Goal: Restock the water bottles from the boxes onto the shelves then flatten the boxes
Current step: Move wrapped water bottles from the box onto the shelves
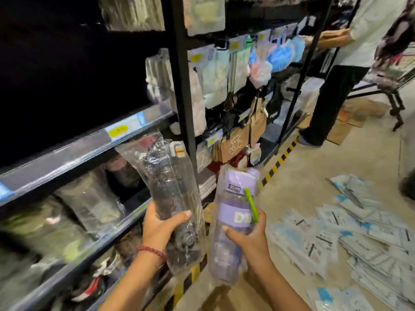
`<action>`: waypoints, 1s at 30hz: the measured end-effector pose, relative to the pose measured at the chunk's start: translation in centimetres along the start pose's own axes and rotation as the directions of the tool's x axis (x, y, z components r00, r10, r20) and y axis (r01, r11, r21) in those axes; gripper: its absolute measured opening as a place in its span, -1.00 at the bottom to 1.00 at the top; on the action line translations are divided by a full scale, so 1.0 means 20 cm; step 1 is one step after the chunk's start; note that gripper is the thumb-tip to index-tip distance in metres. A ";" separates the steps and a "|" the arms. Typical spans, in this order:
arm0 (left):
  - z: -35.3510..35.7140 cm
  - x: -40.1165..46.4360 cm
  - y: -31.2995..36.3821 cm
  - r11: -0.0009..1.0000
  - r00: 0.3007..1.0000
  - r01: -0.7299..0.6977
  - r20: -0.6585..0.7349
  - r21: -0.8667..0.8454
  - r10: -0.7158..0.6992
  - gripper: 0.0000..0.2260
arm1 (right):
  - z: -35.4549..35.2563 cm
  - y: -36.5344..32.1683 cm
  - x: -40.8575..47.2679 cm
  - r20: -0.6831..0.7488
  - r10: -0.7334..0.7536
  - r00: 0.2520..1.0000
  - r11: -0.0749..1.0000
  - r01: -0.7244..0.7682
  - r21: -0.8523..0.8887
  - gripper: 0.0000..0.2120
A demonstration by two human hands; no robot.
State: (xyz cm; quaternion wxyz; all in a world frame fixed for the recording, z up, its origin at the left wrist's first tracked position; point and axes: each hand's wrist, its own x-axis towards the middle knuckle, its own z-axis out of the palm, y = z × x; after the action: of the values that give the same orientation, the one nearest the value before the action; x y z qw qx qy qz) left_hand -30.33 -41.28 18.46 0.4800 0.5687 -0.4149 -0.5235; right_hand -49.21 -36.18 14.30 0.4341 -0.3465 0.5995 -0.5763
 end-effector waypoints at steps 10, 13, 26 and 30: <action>-0.52 -0.05 0.06 0.999 0.999 0.038 0.032 0.035 -0.040 -0.51 | 0.46 -0.05 -0.09 0.116 -0.025 0.993 0.991 0.040 -0.130 -0.10; -0.62 -0.06 0.01 0.997 0.995 0.061 0.078 0.048 -0.065 -0.49 | 0.54 -0.02 -0.13 0.080 -0.027 0.996 0.990 0.038 -0.138 -0.16; -0.62 -0.01 -0.04 0.997 0.993 0.072 0.091 0.016 -0.073 -0.48 | 0.66 -0.07 -0.05 0.058 -0.071 0.996 0.987 0.078 -0.142 -0.28; -0.55 0.04 -0.07 0.997 0.995 0.080 0.057 -0.010 -0.079 -0.50 | 0.65 -0.07 0.09 0.111 -0.064 0.992 0.985 0.080 -0.152 -0.29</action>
State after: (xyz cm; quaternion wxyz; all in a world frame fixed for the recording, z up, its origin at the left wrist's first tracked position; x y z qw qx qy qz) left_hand -19.34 -40.63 16.75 0.4503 0.5669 -0.4020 -0.5605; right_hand -38.11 -43.03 15.97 0.4157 -0.4309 0.6059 -0.5238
